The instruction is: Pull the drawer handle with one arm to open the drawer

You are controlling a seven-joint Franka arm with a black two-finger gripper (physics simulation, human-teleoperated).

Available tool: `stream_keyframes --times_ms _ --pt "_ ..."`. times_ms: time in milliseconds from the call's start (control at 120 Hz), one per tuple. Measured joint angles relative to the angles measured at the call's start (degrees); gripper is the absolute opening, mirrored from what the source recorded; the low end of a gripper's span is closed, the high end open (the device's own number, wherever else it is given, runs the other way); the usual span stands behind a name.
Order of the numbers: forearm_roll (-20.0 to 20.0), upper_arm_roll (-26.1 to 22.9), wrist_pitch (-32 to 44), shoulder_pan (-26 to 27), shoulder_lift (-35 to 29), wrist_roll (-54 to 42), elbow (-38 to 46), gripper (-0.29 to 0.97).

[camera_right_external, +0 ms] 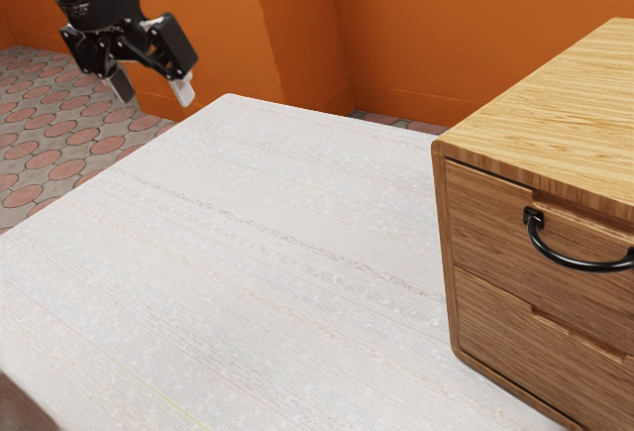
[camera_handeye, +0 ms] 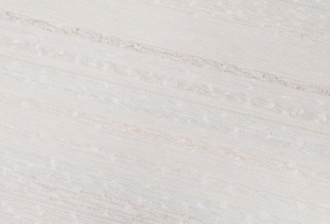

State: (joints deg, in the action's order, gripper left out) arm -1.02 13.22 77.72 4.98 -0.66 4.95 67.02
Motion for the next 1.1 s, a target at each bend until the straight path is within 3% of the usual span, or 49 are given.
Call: stream_keyframes --times_ms 175,350,408,517,717,750,808,858,933,1100 --pt "0.32 -0.34 0.61 -1.47 3.55 -1.02 0.09 0.68" --pt "0.49 -0.53 3.10 3.22 5.19 -8.04 0.24 0.68" --pt "0.86 -3.78 5.51 2.17 3.54 -13.51 1.54 0.68" --pt "0.59 -16.00 9.64 -6.87 1.92 -23.48 3.54 0.68" --pt "0.42 -19.25 12.76 -7.17 2.67 -38.96 5.01 0.68" --pt "0.58 -20.15 12.68 -8.06 0.64 -41.23 6.83 0.68" --pt "0.61 -23.35 14.31 -11.03 -8.27 -45.32 16.17 0.68" --pt "0.40 -26.11 15.97 -7.59 -13.66 -48.55 22.42 0.68" --pt "-1.69 -27.80 19.05 -1.58 -16.06 -52.93 27.21 0.68" --pt "-3.87 -28.37 23.93 0.95 -14.70 -60.84 28.67 0.68"
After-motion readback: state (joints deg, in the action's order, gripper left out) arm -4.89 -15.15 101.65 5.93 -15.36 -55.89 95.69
